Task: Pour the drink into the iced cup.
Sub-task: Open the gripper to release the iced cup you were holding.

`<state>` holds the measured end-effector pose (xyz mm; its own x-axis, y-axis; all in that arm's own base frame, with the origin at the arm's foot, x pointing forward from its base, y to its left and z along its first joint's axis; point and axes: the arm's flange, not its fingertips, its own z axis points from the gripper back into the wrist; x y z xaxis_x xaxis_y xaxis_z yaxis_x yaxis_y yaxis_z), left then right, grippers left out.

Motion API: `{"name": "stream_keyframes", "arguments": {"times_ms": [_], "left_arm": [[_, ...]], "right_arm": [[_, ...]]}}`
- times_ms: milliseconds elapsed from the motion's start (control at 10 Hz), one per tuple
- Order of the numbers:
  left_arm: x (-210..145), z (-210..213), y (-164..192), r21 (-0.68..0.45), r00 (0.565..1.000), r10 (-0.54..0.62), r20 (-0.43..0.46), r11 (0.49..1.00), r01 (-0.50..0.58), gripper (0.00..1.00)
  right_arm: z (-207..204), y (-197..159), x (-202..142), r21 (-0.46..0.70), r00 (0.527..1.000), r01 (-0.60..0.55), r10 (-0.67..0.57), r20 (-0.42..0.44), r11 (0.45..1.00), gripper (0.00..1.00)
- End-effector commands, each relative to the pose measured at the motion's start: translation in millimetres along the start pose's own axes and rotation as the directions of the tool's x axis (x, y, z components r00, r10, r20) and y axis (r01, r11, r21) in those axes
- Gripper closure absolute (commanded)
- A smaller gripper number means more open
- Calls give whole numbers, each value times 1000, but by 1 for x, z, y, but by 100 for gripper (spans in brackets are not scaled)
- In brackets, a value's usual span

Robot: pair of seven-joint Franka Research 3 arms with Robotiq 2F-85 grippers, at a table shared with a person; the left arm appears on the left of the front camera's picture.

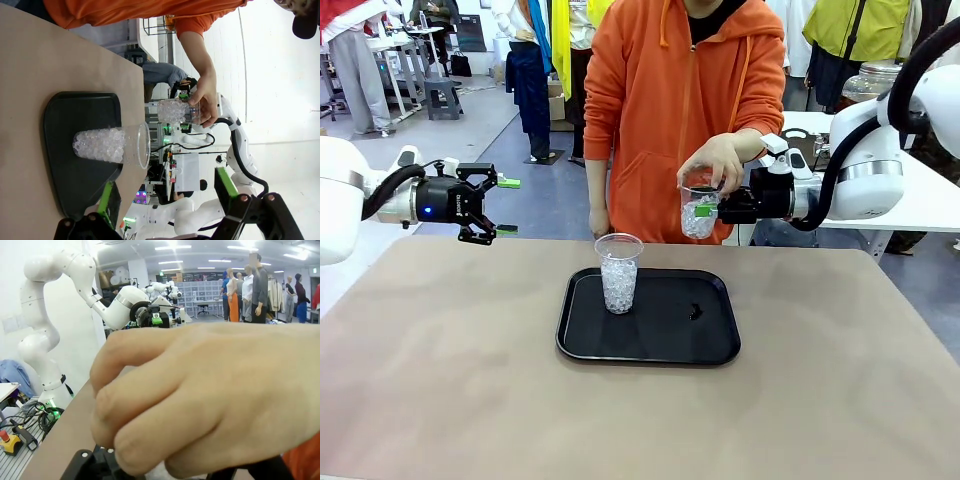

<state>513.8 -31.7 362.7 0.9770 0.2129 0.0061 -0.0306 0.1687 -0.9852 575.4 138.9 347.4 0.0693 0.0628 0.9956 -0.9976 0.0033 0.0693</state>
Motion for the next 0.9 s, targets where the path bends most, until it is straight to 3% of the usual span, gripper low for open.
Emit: {"name": "stream_keyframes", "arguments": {"times_ms": [0, 800], "left_arm": [[0, 0, -1, -4, 1000, -10, 6, 1000, 10, 0], [0, 0, -1, -4, 1000, -10, 6, 1000, 10, 0]], "right_arm": [[0, 2, 4, 4, 1000, -19, 19, 4, 1000, 20], [0, 0, 1, 0, 1000, -1, 1, 1, 1000, 20]]}}
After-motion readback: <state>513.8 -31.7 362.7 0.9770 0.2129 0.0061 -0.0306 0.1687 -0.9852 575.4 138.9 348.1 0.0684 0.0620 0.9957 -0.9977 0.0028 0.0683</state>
